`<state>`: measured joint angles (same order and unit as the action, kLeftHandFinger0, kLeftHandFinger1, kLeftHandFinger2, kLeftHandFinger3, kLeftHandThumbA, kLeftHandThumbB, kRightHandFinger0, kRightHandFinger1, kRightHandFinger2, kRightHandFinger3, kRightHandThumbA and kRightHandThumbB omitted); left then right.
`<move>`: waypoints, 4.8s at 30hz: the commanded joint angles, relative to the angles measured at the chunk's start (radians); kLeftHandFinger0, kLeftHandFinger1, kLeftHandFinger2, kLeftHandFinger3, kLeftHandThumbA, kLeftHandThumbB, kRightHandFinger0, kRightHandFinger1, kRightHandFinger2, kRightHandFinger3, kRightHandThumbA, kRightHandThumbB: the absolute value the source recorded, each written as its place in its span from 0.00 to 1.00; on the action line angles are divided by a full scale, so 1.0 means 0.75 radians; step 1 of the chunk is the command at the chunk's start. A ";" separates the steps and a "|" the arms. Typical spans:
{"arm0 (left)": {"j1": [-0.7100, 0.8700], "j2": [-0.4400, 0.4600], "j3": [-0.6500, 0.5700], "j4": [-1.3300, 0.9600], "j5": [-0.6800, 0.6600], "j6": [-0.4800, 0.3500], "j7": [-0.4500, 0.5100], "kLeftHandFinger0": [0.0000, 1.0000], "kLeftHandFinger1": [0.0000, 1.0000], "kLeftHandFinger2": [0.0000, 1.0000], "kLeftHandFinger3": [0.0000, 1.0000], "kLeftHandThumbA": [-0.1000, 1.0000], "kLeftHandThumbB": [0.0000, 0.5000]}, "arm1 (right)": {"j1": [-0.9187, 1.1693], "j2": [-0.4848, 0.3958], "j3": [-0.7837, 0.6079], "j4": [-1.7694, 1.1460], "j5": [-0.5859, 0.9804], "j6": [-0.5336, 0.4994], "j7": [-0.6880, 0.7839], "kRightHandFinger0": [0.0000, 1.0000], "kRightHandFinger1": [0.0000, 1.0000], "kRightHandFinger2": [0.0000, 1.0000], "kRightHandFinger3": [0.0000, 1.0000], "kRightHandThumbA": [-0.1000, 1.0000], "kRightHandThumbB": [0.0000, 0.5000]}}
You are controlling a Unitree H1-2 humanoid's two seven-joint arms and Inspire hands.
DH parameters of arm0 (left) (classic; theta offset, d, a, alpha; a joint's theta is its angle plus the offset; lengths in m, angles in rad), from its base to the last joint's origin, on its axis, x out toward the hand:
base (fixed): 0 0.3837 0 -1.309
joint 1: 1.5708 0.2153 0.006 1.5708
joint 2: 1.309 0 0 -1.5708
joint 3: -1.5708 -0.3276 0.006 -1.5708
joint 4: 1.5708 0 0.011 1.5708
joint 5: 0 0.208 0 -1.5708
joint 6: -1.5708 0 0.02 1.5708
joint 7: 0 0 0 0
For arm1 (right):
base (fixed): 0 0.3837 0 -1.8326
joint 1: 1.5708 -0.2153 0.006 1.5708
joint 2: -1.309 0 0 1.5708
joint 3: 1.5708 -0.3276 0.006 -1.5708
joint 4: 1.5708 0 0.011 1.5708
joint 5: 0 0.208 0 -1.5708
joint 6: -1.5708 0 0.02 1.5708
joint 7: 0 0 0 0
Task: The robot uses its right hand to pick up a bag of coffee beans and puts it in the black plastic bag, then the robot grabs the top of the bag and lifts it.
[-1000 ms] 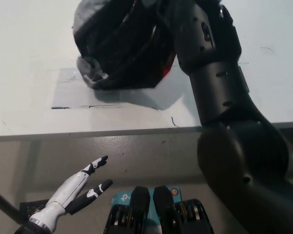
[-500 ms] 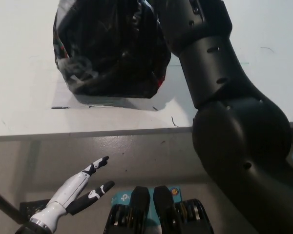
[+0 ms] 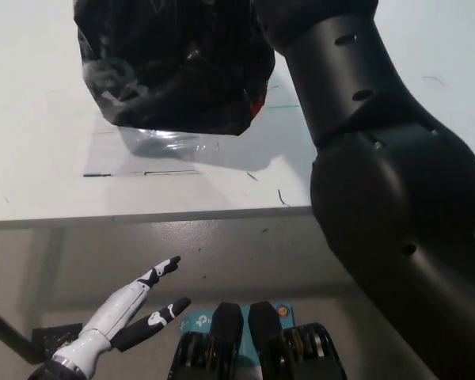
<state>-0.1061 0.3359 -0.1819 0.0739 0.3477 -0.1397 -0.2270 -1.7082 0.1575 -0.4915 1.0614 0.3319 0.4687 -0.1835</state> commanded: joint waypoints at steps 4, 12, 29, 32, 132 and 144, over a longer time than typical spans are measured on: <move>-0.054 0.018 -0.019 -0.054 0.025 0.003 -0.017 1.00 1.00 1.00 1.00 0.93 0.24 | -0.479 -0.100 -0.043 0.008 0.118 -0.184 -0.010 0.00 0.17 0.62 0.67 0.50 0.01; -0.062 0.020 -0.028 -0.048 0.024 0.000 -0.020 1.00 1.00 1.00 1.00 0.91 0.22 | -0.498 -0.112 -0.059 0.027 0.133 -0.202 -0.006 0.00 0.14 0.64 0.69 0.49 0.00; -0.081 0.029 -0.048 -0.066 0.047 0.012 -0.020 1.00 1.00 1.00 1.00 0.85 0.20 | -0.055 -0.056 0.093 0.188 -0.029 -0.419 0.092 0.00 0.21 0.65 0.71 0.27 0.00; -0.083 0.028 -0.050 -0.063 0.054 0.002 -0.014 1.00 1.00 1.00 1.00 0.83 0.19 | 0.061 -0.045 0.128 0.252 -0.049 -0.438 0.106 0.00 0.15 0.57 0.62 0.26 0.00; -0.133 0.023 -0.014 0.084 0.019 0.009 0.009 1.00 1.00 1.00 1.00 0.73 0.20 | 2.396 -0.436 0.665 -2.434 -0.249 -0.903 0.315 1.00 1.00 1.00 1.00 1.00 0.75; 0.010 -0.008 0.005 0.056 -0.013 -0.102 0.082 1.00 1.00 1.00 1.00 0.92 0.32 | 2.411 -0.343 0.762 -1.678 -0.464 -1.039 0.316 1.00 1.00 1.00 1.00 0.97 0.52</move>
<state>-0.1331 0.3361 -0.2405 0.1501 0.4071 -0.1106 -0.2440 0.0781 -0.1667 0.0409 -0.4525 0.0366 0.1186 0.0740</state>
